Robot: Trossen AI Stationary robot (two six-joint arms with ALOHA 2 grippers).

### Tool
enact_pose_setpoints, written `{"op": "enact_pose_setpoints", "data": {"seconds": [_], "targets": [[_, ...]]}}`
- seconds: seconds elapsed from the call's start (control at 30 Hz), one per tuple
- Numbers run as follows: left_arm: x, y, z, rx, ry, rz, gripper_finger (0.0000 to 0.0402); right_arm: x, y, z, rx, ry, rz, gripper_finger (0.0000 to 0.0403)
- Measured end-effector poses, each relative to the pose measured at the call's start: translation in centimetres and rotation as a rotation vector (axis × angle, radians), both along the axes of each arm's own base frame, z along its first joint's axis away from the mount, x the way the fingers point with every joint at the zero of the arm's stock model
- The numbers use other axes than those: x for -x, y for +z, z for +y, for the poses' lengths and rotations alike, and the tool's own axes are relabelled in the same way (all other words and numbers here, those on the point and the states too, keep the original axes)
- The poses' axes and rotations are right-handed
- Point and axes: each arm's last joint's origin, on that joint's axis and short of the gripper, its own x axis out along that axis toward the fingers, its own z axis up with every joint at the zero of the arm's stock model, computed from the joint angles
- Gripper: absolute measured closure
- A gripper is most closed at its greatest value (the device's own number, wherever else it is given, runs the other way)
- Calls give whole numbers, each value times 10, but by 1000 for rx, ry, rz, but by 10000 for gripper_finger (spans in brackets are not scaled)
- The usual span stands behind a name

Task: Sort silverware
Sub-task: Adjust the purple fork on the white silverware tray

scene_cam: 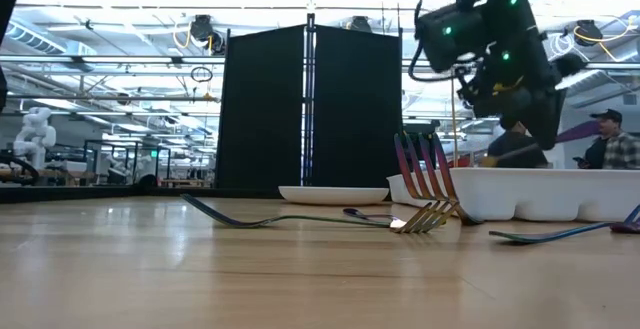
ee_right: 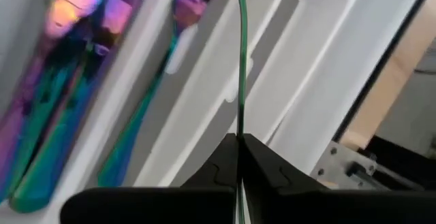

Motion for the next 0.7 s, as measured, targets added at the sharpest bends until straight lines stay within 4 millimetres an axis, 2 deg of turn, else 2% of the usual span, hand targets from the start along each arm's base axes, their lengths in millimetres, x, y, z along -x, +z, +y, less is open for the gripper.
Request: {"op": "enact_pose_setpoints", "data": {"seconds": [0.4,0.6,0.7], "targets": [[10,3,0,4,1,24,336,-13,-26,1,-85,-16,85,403],[13,6,0,5,2,10,336,-8,-24,2,-76,-43,138,403],[13,6,0,4,1,10,336,-4,-18,5,-18,-43,157,403]]}}
